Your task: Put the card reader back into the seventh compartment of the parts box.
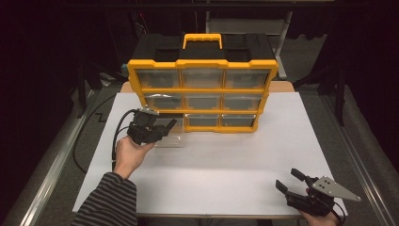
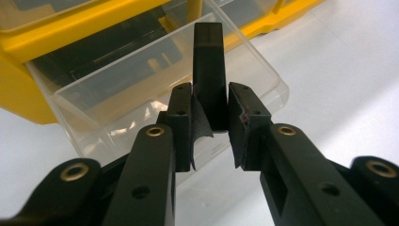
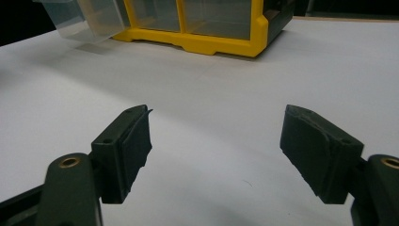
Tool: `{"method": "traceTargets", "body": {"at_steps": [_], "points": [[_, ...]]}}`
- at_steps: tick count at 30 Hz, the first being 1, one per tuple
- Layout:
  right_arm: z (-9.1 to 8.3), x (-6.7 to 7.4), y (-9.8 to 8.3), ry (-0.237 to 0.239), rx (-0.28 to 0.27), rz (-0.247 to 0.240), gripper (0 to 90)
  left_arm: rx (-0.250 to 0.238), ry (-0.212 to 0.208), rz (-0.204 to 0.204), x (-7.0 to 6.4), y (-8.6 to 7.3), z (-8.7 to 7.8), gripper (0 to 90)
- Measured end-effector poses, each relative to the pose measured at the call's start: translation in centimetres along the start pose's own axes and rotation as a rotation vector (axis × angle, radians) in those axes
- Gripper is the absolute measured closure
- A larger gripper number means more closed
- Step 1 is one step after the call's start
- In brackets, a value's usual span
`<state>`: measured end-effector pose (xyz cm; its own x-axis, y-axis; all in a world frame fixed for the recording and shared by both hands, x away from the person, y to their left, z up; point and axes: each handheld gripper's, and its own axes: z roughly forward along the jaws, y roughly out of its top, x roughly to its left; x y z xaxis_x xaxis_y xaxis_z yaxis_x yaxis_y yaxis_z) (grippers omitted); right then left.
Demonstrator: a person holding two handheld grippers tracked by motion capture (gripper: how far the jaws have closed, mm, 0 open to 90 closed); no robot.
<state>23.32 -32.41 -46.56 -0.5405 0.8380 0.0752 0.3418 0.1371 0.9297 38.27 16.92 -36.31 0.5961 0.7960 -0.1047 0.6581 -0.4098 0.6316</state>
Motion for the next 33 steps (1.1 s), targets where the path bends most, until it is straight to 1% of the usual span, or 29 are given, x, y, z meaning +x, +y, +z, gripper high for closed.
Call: {"method": "traceTargets", "body": {"at_steps": [6,12,13,14,15,18,24,27,33], "points": [[0.0,0.0,0.0,0.001,0.001,0.000,25.4,0.005,0.004,-0.014,0.4,0.0,0.2,72.3],[0.0,0.0,0.0,0.002,0.004,-0.001,25.4,-0.004,0.016,-0.023,0.5,0.0,0.2,71.6],[0.0,0.0,0.0,0.001,0.005,-0.002,25.4,-0.014,0.020,-0.024,0.5,0.0,0.2,70.6],[0.0,0.0,0.0,0.000,0.004,-0.004,25.3,-0.018,0.019,-0.026,0.5,0.0,0.1,66.9],[0.0,0.0,0.0,-0.001,0.004,-0.002,25.3,-0.023,0.018,-0.029,0.5,-0.1,0.1,65.2],[0.0,0.0,0.0,-0.001,0.004,-0.002,25.3,-0.029,0.022,-0.024,0.3,-0.1,-0.1,59.1],[0.0,0.0,0.0,-0.001,0.003,-0.006,25.3,-0.033,0.007,-0.017,-0.1,-0.3,-0.4,54.8],[0.0,0.0,0.0,0.000,0.004,-0.004,25.3,-0.042,0.008,-0.009,-0.4,-0.4,-0.6,50.7],[0.0,0.1,0.0,-0.002,0.001,-0.006,25.3,-0.037,-0.007,0.008,-1.0,-0.5,-0.8,48.9]]}}
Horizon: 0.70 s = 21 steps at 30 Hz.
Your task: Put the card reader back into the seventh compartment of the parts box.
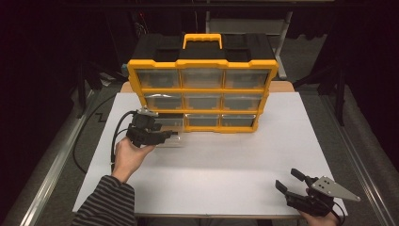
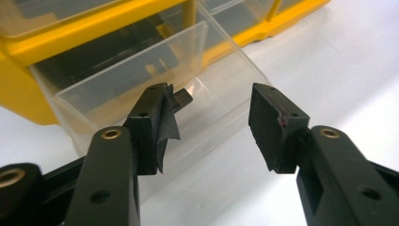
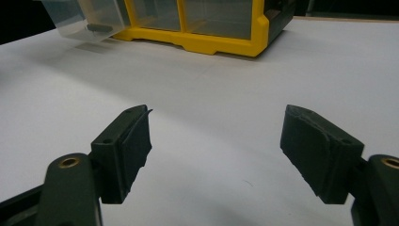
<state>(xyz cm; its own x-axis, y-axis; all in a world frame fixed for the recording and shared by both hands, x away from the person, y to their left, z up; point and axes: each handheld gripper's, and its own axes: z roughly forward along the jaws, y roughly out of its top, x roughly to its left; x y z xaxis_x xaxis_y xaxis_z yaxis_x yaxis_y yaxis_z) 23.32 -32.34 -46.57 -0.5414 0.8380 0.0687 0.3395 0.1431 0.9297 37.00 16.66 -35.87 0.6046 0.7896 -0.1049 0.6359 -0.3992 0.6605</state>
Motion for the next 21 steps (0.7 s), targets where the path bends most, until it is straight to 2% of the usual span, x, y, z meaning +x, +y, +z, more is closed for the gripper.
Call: {"method": "traceTargets", "body": {"at_steps": [12,21], "points": [[0.0,0.0,0.0,0.001,0.001,0.000,25.3,-0.006,-0.017,0.045,-1.7,-0.8,-0.4,46.0],[0.0,0.0,0.0,0.001,0.001,-0.002,25.3,-0.006,-0.031,0.060,-2.4,-1.7,-0.6,45.1]]}}
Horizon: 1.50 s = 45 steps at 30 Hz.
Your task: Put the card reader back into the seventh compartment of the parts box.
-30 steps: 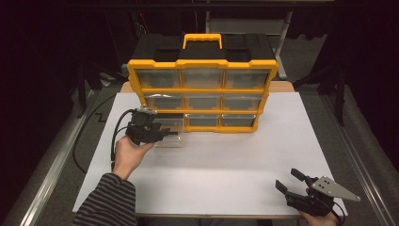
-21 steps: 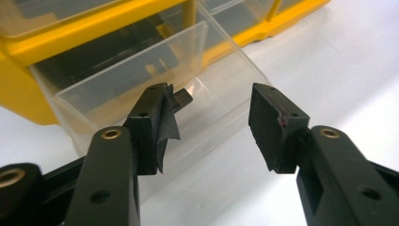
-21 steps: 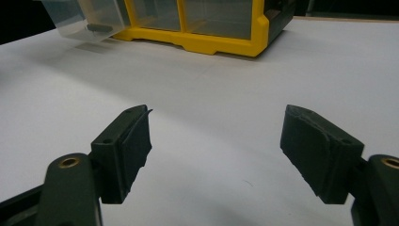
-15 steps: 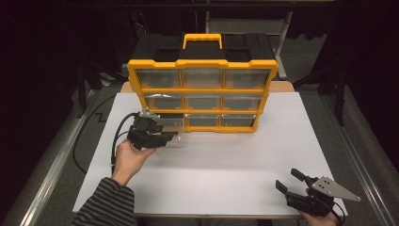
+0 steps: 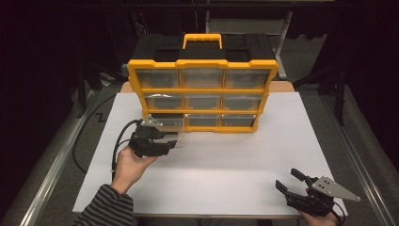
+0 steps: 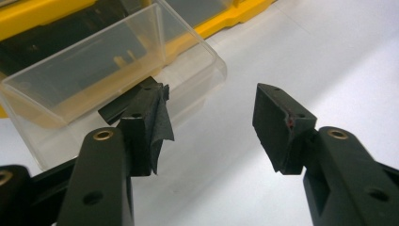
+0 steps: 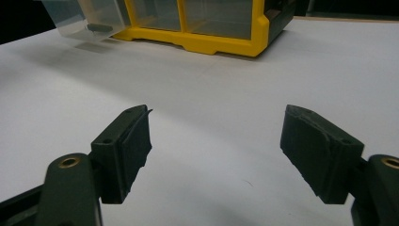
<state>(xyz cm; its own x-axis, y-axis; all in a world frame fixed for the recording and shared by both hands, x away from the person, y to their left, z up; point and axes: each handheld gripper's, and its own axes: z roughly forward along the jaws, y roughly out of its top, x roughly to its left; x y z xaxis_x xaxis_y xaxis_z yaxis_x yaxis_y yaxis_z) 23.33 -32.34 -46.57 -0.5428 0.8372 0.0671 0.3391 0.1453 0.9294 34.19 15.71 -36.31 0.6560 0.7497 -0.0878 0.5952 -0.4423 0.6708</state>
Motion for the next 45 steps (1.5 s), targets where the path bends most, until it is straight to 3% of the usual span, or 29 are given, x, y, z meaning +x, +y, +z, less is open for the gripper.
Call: {"method": "traceTargets", "body": {"at_steps": [8,31,45], "points": [[0.0,0.0,0.0,-0.002,0.006,-0.002,25.3,-0.012,0.002,0.021,-0.7,-0.8,-0.3,43.2],[0.0,0.0,0.0,-0.003,0.005,-0.002,25.3,-0.031,-0.005,0.029,-1.2,-2.7,-0.1,41.1],[0.0,0.0,0.0,-0.004,0.004,0.003,25.3,-0.057,-0.003,-0.006,-0.4,-4.4,-0.1,41.3]]}}
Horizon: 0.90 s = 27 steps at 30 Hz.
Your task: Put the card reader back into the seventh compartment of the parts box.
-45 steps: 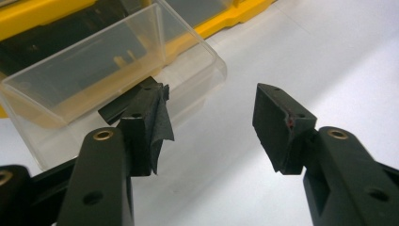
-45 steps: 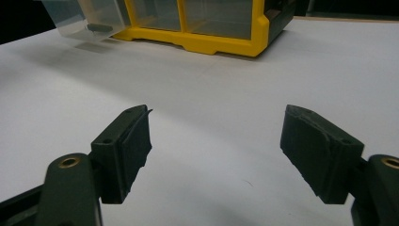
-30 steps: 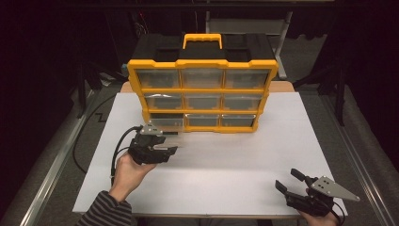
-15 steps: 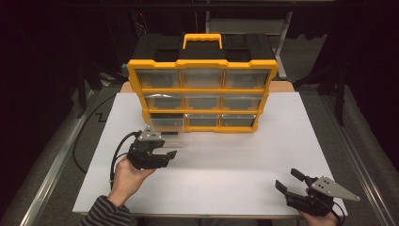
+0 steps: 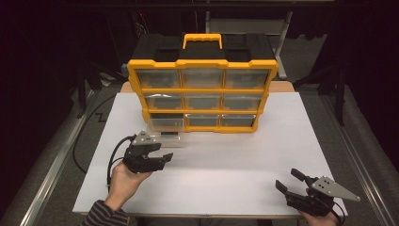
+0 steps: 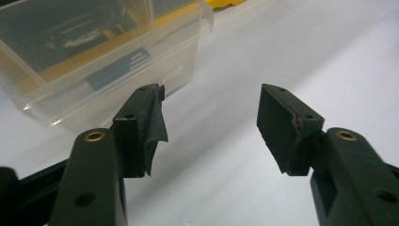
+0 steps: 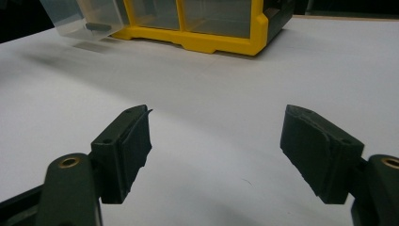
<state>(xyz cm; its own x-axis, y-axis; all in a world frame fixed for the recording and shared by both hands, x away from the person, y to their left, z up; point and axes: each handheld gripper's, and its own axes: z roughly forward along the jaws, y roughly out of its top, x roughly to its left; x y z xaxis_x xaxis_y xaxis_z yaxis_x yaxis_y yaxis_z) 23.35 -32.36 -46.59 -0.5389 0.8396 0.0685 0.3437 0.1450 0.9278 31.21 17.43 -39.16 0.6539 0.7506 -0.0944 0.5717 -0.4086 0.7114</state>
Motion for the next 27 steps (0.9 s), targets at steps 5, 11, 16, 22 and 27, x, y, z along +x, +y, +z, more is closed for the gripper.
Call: {"method": "traceTargets", "body": {"at_steps": [5,11,16,22,27], "points": [[0.0,0.0,0.0,-0.001,0.002,0.000,25.3,-0.005,0.004,-0.012,0.3,-0.6,0.0,41.0],[0.0,0.0,0.0,-0.002,0.002,0.000,25.3,-0.014,0.007,-0.026,0.6,-1.4,-0.1,40.4],[0.0,0.0,0.0,0.000,0.003,-0.002,25.3,-0.020,0.012,-0.037,1.0,-2.1,-0.3,40.1],[0.1,0.1,0.0,-0.001,0.004,-0.001,25.3,-0.038,0.021,-0.049,1.3,-2.7,-0.4,39.8],[0.1,0.0,0.0,0.000,0.004,-0.002,25.3,-0.043,0.027,-0.052,1.4,-3.2,-0.4,39.3]]}}
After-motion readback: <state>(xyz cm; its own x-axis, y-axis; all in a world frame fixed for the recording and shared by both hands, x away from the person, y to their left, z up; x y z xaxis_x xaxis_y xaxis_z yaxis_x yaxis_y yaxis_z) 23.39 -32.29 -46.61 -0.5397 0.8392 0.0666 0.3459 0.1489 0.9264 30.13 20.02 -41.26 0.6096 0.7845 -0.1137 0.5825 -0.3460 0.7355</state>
